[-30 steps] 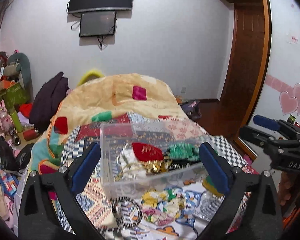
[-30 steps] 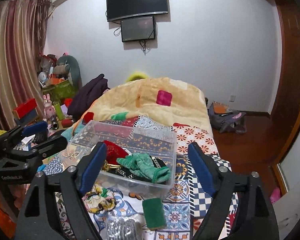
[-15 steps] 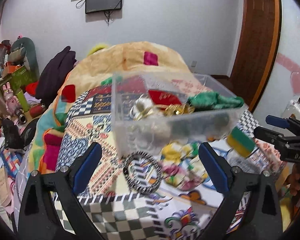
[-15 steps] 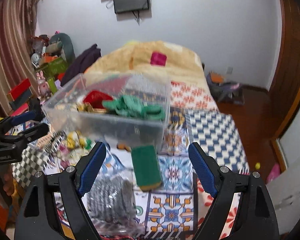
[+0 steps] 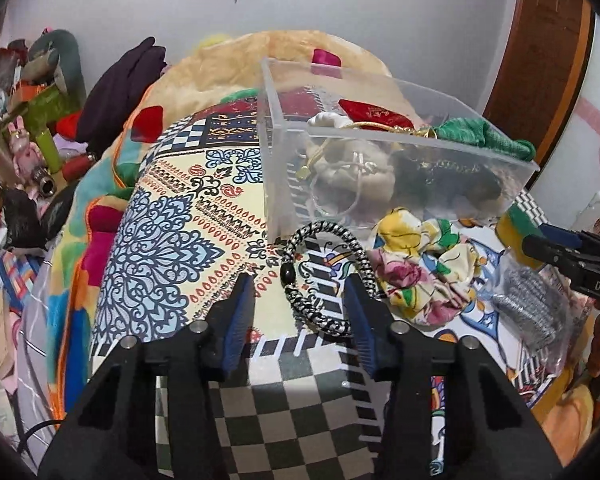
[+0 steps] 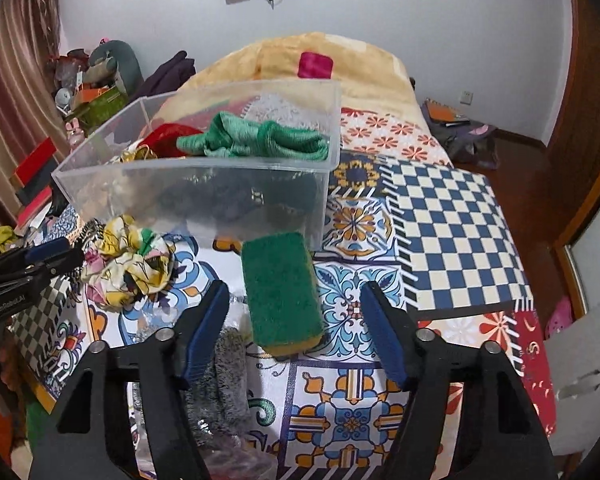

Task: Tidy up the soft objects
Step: 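Grasp the beaded bracelet with the left tool while the right tool grasps the green sponge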

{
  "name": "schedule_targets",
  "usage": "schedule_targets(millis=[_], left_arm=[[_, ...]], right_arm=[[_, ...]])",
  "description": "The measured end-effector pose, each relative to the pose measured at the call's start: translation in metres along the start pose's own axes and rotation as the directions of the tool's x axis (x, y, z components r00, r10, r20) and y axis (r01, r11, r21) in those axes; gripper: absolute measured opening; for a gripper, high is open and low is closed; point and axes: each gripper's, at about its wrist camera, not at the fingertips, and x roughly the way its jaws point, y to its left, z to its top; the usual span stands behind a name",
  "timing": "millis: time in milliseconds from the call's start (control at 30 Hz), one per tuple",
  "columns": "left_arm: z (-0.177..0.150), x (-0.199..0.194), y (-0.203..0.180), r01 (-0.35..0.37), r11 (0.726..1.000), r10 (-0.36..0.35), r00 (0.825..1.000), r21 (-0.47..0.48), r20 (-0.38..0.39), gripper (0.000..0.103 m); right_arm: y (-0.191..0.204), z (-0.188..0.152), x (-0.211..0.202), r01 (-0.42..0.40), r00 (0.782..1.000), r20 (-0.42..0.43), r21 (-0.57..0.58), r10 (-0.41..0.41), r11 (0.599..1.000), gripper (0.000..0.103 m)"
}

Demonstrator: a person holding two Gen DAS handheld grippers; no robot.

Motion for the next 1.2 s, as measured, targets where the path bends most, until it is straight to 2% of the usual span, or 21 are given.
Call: schedule_targets(millis=[67,133,167,233,433,733,1200], left_arm=[[-0.002,-0.001,0.0,-0.012,1.0,0.012,1.0,0.003,0.008,0.027],[-0.004,-0.001,0.001,-0.002,1.0,0.002,1.0,0.003,0.007,0.019],[-0.004,-0.002,0.0,-0.004,1.0,0.004,1.0,0.006,0.007,0.009],[-0.005,-0.002,0.001,-0.006,1.0,0.006,1.0,0.013,0.01,0.006],[-0.005,-0.008,0.005,0.032,0.999,-0.032,0.999,-0.007,0.025,0.005],[0.012,-0.043,-0.003,0.052,0.999,-0.052,0.99,0.006,0.134,0.005],[0.072,-0.073,-0.041,0.124,0.989,-0.14,0.952,0.075,0.273,0.005]], right_arm=[[0.0,-0.001,0.002,-0.008,1.0,-0.012,0.0,0.008,1.0,0.046],[0.0,-0.001,0.003,-0.016,1.0,-0.017,0.0,0.016,1.0,0.037],[0.0,-0.001,0.002,-0.017,1.0,-0.016,-0.001,0.017,1.0,0.033],[0.0,-0.001,0.0,-0.012,1.0,-0.004,-0.002,0.012,1.0,0.032],[-0.003,0.003,-0.013,-0.002,0.998,0.056,0.01,0.002,1.0,0.031],[0.006,0.016,-0.042,-0.014,0.987,0.159,-0.011,0.016,1.0,0.031],[0.034,0.063,-0.066,-0.023,0.954,0.298,-0.047,0.036,0.999,0.031]])
